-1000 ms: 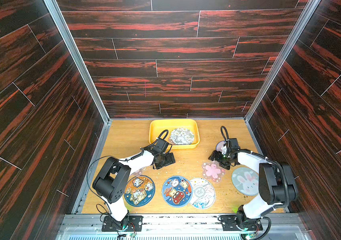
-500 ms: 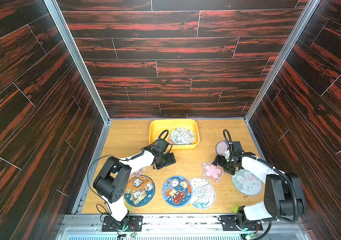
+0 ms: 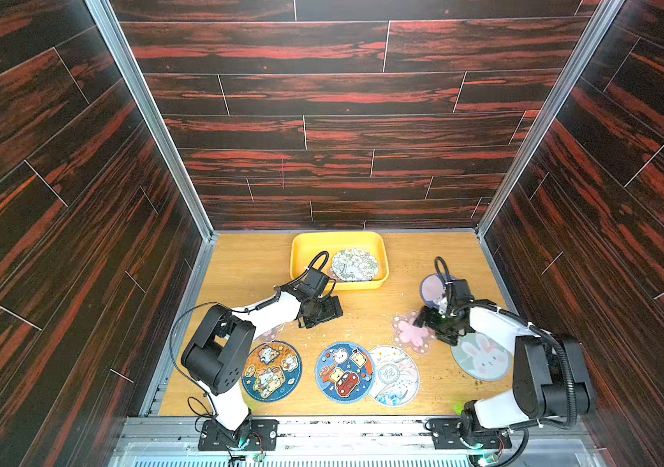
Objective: Put the coasters into the storage box
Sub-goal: Move the coaster to the center of the board, then pick up the coaster from the center of the board.
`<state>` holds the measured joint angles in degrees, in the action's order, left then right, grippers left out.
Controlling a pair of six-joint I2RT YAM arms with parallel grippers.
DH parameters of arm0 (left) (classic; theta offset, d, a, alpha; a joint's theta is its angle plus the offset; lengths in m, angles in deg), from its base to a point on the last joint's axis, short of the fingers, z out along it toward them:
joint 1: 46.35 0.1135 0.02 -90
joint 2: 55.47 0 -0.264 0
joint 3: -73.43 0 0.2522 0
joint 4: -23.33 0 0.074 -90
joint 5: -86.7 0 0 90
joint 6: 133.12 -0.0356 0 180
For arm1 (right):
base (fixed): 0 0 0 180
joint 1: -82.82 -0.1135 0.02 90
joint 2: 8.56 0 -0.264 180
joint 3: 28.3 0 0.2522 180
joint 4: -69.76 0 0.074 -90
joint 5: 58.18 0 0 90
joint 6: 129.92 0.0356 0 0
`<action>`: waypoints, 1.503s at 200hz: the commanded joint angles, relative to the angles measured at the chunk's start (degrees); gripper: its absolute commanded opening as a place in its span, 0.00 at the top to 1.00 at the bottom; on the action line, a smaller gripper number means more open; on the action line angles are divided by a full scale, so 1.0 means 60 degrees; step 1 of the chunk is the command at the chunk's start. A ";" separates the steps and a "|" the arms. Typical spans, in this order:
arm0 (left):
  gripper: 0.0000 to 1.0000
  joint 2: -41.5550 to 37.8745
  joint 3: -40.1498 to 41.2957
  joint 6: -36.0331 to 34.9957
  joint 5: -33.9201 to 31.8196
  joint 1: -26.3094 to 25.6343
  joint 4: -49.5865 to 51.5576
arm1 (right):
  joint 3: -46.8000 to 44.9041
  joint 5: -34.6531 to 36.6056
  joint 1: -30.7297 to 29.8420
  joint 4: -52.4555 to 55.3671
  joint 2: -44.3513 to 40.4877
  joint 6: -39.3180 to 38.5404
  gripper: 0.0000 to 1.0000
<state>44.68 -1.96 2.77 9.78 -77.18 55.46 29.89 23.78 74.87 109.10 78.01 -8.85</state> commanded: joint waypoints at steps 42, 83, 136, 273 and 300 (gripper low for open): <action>0.14 -0.0060 -0.0020 -0.0016 -0.0060 -0.0062 0.0025 | 0.0650 -0.0901 -0.1353 -0.1099 0.1619 0.1750 0.07; 0.14 -0.0009 -0.0065 0.0014 -0.0085 -0.0091 -0.0084 | 0.1765 -0.1104 -0.1827 -0.1054 0.2579 0.1363 0.08; 0.15 0.0683 -0.0466 0.0116 -0.0157 -0.0262 -0.0339 | 0.2249 -0.1637 -0.2465 -0.1001 0.3175 0.1033 0.08; 0.26 0.1553 -0.1166 0.0218 -0.0496 -0.0954 0.0000 | 0.3189 -0.1210 -0.2221 0.1148 0.2902 -0.1451 0.23; 0.30 0.1760 -0.1378 0.0208 -0.0408 -0.1021 0.0014 | 0.3141 -0.1400 -0.2307 0.1008 0.3064 -0.1385 0.25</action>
<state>53.86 -8.69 3.82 7.79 -82.75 53.80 49.30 16.27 61.56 113.27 95.91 -15.85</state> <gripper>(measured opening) 0.714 0.756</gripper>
